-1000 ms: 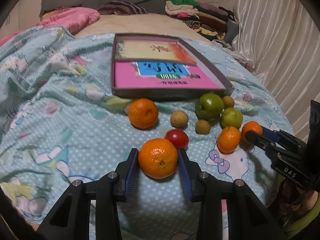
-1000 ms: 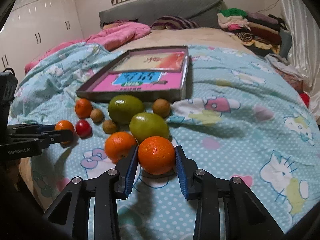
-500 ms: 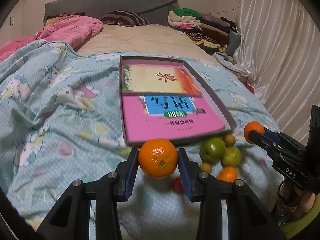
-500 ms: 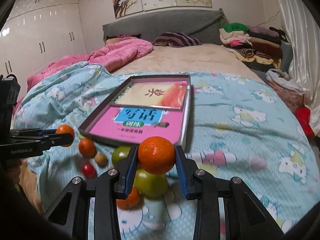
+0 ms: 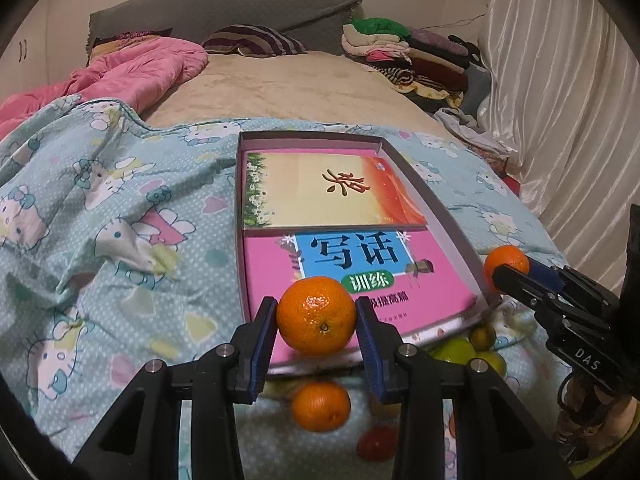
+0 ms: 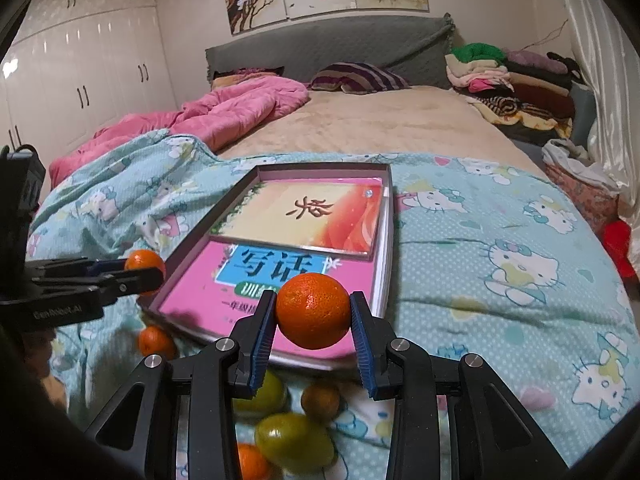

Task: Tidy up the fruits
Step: 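Lift and carry the left mandarin over the tray while the right carries its mandarin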

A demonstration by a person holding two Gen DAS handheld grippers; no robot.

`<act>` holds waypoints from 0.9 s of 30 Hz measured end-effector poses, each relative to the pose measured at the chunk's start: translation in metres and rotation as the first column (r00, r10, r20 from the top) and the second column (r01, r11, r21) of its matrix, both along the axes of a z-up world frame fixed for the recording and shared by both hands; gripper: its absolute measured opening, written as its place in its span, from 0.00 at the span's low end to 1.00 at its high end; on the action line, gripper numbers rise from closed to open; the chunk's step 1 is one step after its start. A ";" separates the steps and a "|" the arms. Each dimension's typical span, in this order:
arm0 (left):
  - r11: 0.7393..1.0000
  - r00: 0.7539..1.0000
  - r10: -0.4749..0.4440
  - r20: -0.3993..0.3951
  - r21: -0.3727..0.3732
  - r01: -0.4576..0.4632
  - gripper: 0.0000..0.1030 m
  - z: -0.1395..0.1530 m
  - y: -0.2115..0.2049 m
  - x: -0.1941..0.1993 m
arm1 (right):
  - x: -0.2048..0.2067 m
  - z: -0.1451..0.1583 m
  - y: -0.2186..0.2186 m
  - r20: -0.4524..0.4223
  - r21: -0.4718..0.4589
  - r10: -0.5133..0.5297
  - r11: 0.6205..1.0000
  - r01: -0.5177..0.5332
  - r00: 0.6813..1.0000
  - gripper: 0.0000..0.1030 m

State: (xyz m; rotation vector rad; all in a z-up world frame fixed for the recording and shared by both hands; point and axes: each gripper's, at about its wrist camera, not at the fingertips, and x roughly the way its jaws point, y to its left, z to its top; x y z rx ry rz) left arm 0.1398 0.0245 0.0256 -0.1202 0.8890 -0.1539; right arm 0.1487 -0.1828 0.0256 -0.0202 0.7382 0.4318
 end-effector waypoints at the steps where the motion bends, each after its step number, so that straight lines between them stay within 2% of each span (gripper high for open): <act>1: 1.000 1.000 -0.001 -0.001 0.001 0.001 0.38 0.000 -0.001 0.002 | 0.003 0.000 0.001 -0.003 0.000 0.000 1.000 0.000 1.000 0.37; 12: 1.000 1.000 -0.011 -0.021 0.014 0.011 0.38 -0.019 -0.009 0.021 | 0.030 -0.017 0.008 -0.079 -0.009 0.013 1.000 -0.014 0.997 0.37; 27: 0.999 0.999 -0.007 -0.053 0.042 0.010 0.38 -0.041 -0.011 0.026 | 0.042 -0.046 0.018 -0.128 -0.086 0.031 0.995 -0.042 0.991 0.37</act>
